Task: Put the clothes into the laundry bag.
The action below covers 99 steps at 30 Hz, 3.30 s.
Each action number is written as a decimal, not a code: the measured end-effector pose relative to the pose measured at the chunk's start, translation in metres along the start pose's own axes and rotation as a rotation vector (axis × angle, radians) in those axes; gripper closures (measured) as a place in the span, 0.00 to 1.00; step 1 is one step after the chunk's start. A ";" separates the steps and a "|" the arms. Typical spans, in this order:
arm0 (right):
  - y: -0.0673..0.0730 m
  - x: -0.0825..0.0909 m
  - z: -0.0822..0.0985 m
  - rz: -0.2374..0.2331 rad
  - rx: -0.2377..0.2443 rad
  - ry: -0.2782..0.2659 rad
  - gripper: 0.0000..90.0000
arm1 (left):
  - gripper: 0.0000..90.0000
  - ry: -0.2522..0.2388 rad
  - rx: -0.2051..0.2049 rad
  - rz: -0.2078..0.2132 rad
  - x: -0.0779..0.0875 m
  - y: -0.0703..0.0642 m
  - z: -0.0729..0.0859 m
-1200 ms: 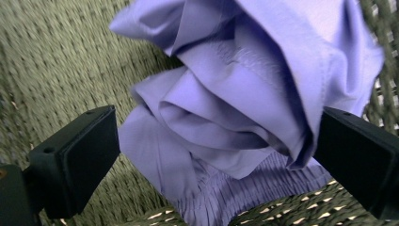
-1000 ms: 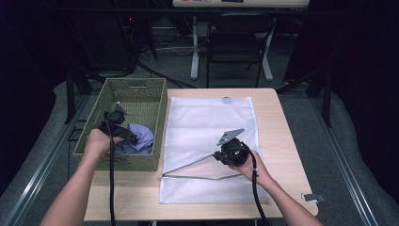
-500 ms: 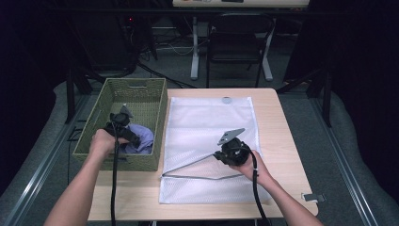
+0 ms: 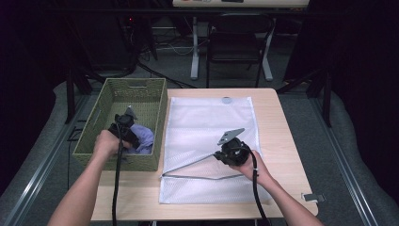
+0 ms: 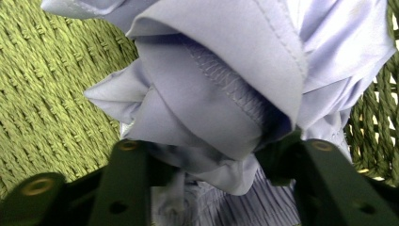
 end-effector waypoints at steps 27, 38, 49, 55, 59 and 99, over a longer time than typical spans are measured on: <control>-0.005 -0.002 0.003 0.010 -0.018 0.021 0.95 | 0.81 -0.163 -0.052 -0.006 0.040 0.009 0.006; -0.005 -0.002 0.003 0.013 -0.013 0.027 0.94 | 0.81 -0.204 -0.058 -0.027 0.061 0.016 0.009; -0.006 -0.002 0.003 0.021 -0.006 0.024 0.95 | 0.81 -0.241 -0.058 -0.032 0.085 0.020 0.008; -0.006 0.000 0.002 0.022 -0.007 0.013 0.96 | 0.81 -0.265 -0.064 -0.032 0.100 0.020 0.008; -0.006 0.000 0.002 0.022 -0.002 0.021 0.96 | 0.81 -0.280 -0.066 -0.034 0.109 0.020 0.008; -0.006 0.000 0.001 0.034 -0.005 0.022 0.96 | 0.81 -0.383 -0.222 0.014 0.168 -0.037 -0.010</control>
Point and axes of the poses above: each handheld gripper's, and its own axes: x roughly backward along the jaws, z roughly out of its underside, y roughly to its left, the point moved 8 cm from there along -x, roughly forward along the jaws
